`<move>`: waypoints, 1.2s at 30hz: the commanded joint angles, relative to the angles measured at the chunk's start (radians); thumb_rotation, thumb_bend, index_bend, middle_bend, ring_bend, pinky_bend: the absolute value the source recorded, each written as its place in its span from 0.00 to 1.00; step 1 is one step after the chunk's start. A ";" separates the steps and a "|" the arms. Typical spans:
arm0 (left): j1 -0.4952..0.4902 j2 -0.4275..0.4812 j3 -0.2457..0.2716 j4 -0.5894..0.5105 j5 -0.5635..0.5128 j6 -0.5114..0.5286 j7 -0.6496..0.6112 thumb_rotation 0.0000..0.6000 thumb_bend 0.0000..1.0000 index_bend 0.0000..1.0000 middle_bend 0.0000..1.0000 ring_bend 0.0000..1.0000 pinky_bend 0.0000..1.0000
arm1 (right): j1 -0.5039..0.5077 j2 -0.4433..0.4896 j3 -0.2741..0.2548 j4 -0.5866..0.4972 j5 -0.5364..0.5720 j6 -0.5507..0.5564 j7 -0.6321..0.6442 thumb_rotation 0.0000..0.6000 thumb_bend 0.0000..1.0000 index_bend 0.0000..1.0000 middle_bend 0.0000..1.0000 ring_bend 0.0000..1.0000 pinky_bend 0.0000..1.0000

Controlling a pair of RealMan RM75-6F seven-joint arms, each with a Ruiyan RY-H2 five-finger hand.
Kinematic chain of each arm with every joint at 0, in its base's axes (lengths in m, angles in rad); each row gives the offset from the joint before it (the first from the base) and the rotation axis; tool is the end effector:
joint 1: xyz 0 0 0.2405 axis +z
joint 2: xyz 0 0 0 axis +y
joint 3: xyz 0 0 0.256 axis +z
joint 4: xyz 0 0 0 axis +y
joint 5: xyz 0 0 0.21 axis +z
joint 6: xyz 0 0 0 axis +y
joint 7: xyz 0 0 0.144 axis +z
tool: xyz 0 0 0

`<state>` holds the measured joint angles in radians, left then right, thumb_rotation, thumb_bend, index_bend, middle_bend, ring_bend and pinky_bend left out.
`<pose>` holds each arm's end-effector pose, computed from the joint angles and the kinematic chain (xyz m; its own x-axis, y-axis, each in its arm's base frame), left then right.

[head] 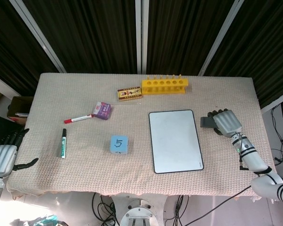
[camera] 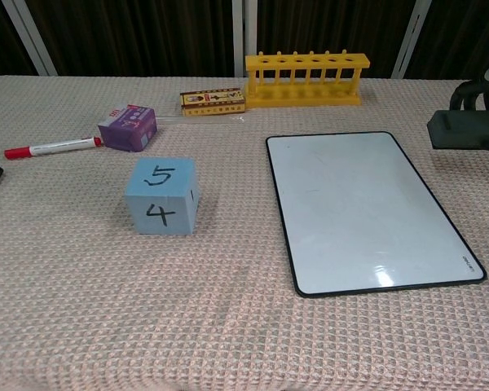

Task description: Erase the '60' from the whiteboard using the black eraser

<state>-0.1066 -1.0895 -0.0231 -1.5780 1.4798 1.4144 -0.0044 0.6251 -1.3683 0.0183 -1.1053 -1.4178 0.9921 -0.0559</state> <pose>-0.3254 0.1826 0.1611 0.4476 0.0847 0.8902 0.8936 -0.0038 -0.4489 -0.2873 -0.3599 0.0788 0.7162 -0.1419 0.6833 -0.6846 -0.3327 0.6486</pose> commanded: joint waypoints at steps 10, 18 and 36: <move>0.003 0.011 0.002 -0.014 -0.005 0.002 0.011 0.75 0.13 0.08 0.06 0.10 0.20 | -0.008 -0.106 -0.018 0.156 -0.038 -0.043 0.062 1.00 0.21 0.22 0.30 0.23 0.30; 0.003 0.010 0.003 -0.014 -0.002 0.004 0.007 0.75 0.13 0.08 0.06 0.10 0.20 | -0.033 -0.048 0.000 0.054 -0.007 -0.034 0.031 1.00 0.09 0.00 0.00 0.00 0.00; 0.021 -0.001 -0.006 0.006 0.009 0.057 -0.007 0.75 0.13 0.08 0.06 0.10 0.20 | -0.437 0.063 0.007 -0.076 0.038 0.526 0.049 1.00 0.09 0.00 0.00 0.00 0.00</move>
<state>-0.0859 -1.0897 -0.0277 -1.5725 1.4896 1.4702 -0.0106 0.2534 -1.2943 0.0141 -1.2119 -1.4122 1.4524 -0.0320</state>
